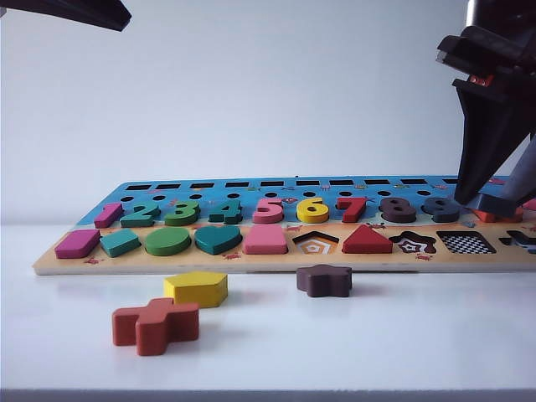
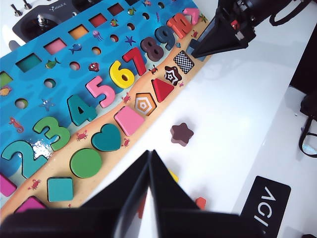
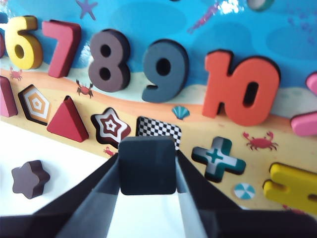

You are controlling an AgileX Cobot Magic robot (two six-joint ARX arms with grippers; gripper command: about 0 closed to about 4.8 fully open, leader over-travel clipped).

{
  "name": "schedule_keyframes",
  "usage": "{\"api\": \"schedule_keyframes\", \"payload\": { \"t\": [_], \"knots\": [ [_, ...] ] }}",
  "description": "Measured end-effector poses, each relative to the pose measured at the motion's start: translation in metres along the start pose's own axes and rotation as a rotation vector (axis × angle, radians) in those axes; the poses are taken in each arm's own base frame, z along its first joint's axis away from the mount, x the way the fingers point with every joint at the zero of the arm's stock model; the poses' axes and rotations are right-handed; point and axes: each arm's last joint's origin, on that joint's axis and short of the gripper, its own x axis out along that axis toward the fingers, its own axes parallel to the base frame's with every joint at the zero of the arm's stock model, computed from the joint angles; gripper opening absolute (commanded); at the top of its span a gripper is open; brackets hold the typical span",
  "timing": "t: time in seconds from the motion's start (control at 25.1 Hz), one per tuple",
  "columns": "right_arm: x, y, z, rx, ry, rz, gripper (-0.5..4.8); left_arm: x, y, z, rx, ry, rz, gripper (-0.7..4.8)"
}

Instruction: Insert the cube into the slot.

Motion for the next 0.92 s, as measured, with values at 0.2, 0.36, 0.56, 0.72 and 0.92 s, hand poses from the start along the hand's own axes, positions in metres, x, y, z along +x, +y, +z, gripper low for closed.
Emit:
{"api": "schedule_keyframes", "payload": {
  "t": [0.2, 0.36, 0.56, 0.72, 0.92],
  "knots": [
    [-0.008, 0.009, 0.001, -0.045, -0.08, -0.019, -0.05, 0.0, 0.0, 0.0, 0.0, 0.0, 0.0, 0.1],
    [-0.024, 0.011, 0.004, -0.052, -0.197, -0.039, -0.05, 0.0, 0.0, 0.0, 0.0, 0.0, 0.0, 0.1],
    [-0.025, 0.01, 0.003, -0.05, -0.19, -0.053, -0.05, 0.0, 0.0, 0.0, 0.0, 0.0, 0.0, 0.1],
    [-0.029, 0.011, -0.001, -0.057, -0.182, -0.052, -0.05, 0.0, 0.0, 0.0, 0.0, 0.0, 0.0, 0.1],
    [-0.036, 0.025, -0.013, -0.125, -0.174, -0.041, -0.05, 0.0, 0.0, 0.0, 0.0, 0.0, 0.0, 0.1]
  ]
}}
